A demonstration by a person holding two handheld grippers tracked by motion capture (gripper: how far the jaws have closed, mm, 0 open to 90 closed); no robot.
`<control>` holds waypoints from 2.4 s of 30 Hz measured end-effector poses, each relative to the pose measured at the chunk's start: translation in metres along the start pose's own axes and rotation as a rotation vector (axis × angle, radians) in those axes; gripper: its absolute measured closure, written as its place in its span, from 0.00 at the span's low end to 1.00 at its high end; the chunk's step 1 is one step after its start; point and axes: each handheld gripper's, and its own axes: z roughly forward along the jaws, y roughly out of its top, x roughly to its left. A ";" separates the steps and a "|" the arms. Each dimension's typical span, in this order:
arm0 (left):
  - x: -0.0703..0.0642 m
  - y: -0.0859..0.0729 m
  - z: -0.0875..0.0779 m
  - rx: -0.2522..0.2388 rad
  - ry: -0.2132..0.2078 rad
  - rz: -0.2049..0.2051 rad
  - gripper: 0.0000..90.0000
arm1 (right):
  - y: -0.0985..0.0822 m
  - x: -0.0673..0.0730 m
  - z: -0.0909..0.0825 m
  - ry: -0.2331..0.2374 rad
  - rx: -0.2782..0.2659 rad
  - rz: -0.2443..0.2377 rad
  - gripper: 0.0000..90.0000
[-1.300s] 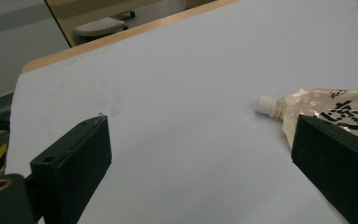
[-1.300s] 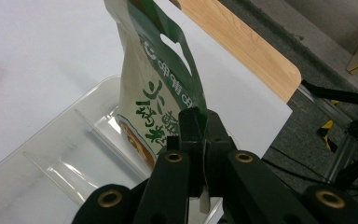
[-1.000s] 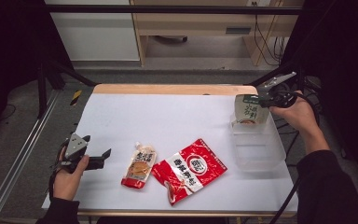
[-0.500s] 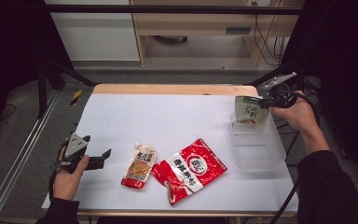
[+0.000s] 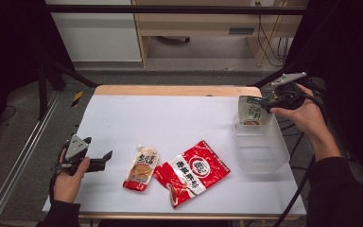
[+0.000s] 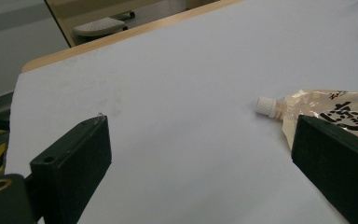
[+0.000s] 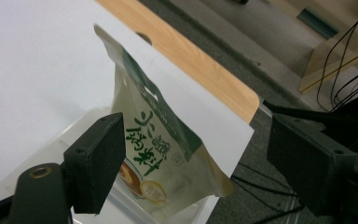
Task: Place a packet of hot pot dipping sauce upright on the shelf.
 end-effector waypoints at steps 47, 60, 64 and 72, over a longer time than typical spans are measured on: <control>-0.042 -0.002 -0.010 0.066 -0.036 0.134 0.05 | 0.037 0.290 0.004 0.334 -0.186 -0.104 0.30; -0.041 -0.003 -0.010 0.064 -0.024 0.118 0.05 | 0.046 0.326 0.034 0.376 -0.134 -0.124 0.41; -0.039 -0.003 -0.010 0.066 -0.019 0.118 0.05 | 0.047 0.331 0.042 0.380 -0.110 -0.117 0.46; -0.042 -0.001 -0.009 0.064 -0.021 0.134 0.05 | 0.058 0.336 0.060 0.401 -0.041 -0.100 0.56</control>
